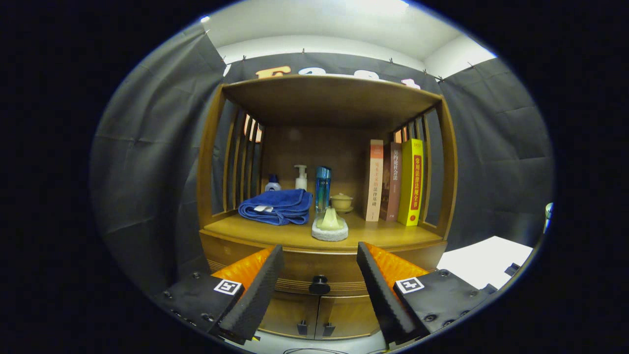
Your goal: Pull open the drawer, take out the items inside it, and place them on the countertop above the cabinet.
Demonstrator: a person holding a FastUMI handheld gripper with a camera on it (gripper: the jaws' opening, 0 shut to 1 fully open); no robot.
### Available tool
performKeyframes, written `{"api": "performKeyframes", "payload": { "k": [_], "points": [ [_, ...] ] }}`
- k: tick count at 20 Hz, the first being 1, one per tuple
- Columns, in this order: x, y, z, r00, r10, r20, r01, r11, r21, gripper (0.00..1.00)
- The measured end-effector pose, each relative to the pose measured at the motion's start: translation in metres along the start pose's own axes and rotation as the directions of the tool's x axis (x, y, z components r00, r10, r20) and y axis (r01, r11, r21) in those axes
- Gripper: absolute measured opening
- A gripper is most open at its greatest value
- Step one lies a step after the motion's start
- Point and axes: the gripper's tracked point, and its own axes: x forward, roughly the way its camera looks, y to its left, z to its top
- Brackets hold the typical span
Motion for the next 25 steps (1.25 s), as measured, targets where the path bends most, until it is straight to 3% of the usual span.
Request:
{"api": "performKeyframes", "payload": {
  "k": [8, 12, 16, 25],
  "points": [
    [-0.06, -0.009, 0.034, 1.0, -0.007, 0.024, 0.007, 1.0, 0.008, 0.98],
    [-0.075, -0.022, 0.041, 0.998, -0.06, 0.032, 0.059, 0.997, 0.044, 0.98],
    [-0.089, -0.031, 0.045, 0.997, -0.066, 0.039, 0.062, 0.993, 0.105, 0.98],
    [-0.106, -0.028, 0.071, 0.994, -0.039, 0.103, 0.03, 0.995, 0.092, 0.98]
  ]
}}
